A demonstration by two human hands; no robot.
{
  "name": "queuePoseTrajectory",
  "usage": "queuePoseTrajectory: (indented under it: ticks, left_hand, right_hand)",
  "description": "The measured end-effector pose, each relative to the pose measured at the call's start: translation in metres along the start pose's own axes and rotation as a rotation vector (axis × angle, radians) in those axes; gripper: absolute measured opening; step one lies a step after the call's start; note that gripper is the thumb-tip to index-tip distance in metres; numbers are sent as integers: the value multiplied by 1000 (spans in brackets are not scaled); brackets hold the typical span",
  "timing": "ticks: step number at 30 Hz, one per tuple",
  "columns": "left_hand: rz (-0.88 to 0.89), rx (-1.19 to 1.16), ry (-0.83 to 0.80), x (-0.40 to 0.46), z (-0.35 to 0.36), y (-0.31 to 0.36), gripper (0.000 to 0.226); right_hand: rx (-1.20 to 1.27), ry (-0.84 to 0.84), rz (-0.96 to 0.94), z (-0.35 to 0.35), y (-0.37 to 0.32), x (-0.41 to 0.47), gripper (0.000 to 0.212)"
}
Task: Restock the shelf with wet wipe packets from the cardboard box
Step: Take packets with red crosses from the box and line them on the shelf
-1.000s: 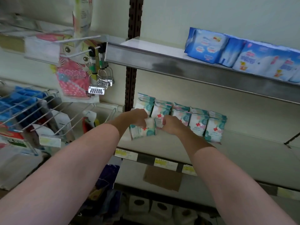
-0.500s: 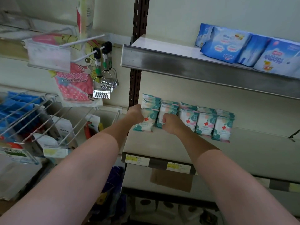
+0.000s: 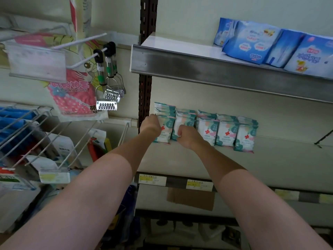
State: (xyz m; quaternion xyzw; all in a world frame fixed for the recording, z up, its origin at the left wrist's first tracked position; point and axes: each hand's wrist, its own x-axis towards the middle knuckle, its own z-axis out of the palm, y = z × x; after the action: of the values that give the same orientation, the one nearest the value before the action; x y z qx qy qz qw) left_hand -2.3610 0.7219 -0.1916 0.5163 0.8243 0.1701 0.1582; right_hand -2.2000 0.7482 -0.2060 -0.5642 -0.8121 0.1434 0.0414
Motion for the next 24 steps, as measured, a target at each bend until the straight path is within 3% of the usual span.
queuePoseTrajectory:
  ticks: [11, 24]
  left_hand:
    - [44, 181, 23, -22, -3, -14, 28]
    - [57, 220, 57, -87, -11, -39, 26]
  right_hand:
    - [4, 10, -72, 5, -11, -20, 17]
    - [69, 4, -153, 15, -17, -66, 12]
